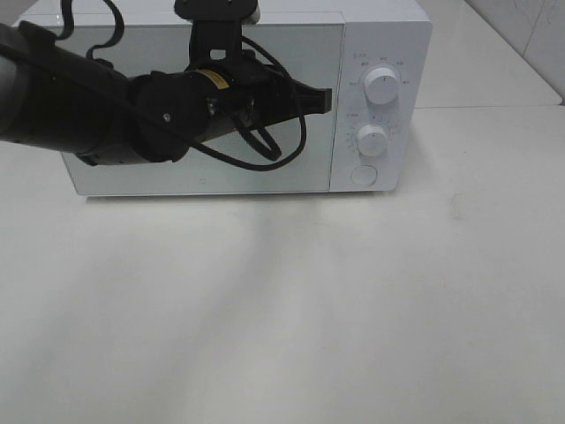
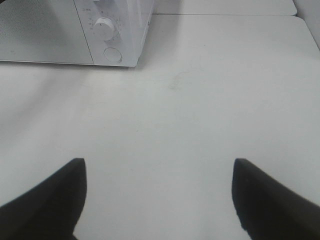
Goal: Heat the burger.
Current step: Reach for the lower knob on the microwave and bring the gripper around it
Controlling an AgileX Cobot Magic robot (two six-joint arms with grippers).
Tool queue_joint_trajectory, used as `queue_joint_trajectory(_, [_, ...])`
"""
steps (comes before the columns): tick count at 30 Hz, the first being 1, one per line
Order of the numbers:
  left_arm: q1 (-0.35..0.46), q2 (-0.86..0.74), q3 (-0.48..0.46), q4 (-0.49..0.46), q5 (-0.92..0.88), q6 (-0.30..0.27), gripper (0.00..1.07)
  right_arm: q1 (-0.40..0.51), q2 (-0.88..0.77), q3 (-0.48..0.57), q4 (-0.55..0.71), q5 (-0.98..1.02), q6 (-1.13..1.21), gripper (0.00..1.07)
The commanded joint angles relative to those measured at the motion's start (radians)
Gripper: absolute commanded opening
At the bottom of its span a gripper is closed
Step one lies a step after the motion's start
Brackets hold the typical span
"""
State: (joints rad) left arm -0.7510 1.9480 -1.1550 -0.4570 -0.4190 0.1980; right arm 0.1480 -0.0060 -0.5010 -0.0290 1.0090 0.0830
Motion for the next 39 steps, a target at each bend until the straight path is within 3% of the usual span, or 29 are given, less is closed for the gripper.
queue_joint_trajectory(1, [-0.005,-0.032,-0.011,-0.006,0.067,0.019,0.00,-0.005,-0.025,0.004,-0.001,-0.016,0.002,0.76])
queue_joint_trajectory(4, [-0.005,-0.064,-0.011,-0.006,0.164,0.025,0.05,-0.005,-0.025,0.004,-0.001,-0.016,0.002,0.76])
queue_joint_trajectory(6, [-0.005,-0.100,-0.007,-0.007,0.266,0.024,0.21,-0.005,-0.025,0.004,-0.001,-0.016,0.002,0.76])
queue_joint_trajectory(9, [-0.005,-0.110,-0.007,-0.007,0.297,0.024,0.27,-0.005,-0.025,0.004,-0.001,-0.016,0.002,0.76])
queue_joint_trajectory(11, [-0.005,-0.139,-0.007,-0.007,0.419,0.024,0.57,-0.005,-0.025,0.004,-0.001,-0.016,0.002,0.76])
queue_joint_trajectory(12, [-0.005,-0.139,-0.007,-0.007,0.419,0.024,0.57,-0.005,-0.025,0.004,-0.001,-0.016,0.002,0.76])
queue_joint_trajectory(13, [-0.005,-0.147,-0.007,-0.007,0.464,0.024,0.67,-0.005,-0.025,0.004,-0.001,-0.016,0.002,0.76])
queue_joint_trajectory(14, [-0.005,-0.157,-0.007,-0.007,0.540,0.024,0.84,-0.005,-0.025,0.004,-0.001,-0.016,0.002,0.76])
queue_joint_trajectory(17, [-0.005,-0.161,-0.007,-0.007,0.587,0.024,0.92,-0.005,-0.025,0.004,-0.001,-0.016,0.002,0.76])
queue_joint_trajectory(18, [-0.003,-0.173,-0.007,-0.006,0.669,0.024,1.02,-0.005,-0.025,0.004,-0.001,-0.016,0.002,0.76])
queue_joint_trajectory(22, [0.001,-0.205,-0.007,0.006,0.852,0.024,1.02,-0.005,-0.025,0.004,0.001,-0.016,0.002,0.76])
queue_joint_trajectory(25, [0.001,-0.211,-0.007,0.014,0.881,0.024,1.02,-0.005,-0.025,0.004,0.001,-0.016,0.002,0.76])
queue_joint_trajectory(33, [0.001,-0.294,-0.007,0.152,1.120,0.021,1.02,-0.005,-0.025,0.004,0.001,-0.016,0.002,0.76])
queue_joint_trajectory(39, [0.003,-0.367,-0.007,0.275,1.228,-0.089,1.02,-0.005,-0.025,0.004,0.001,-0.016,0.002,0.76])
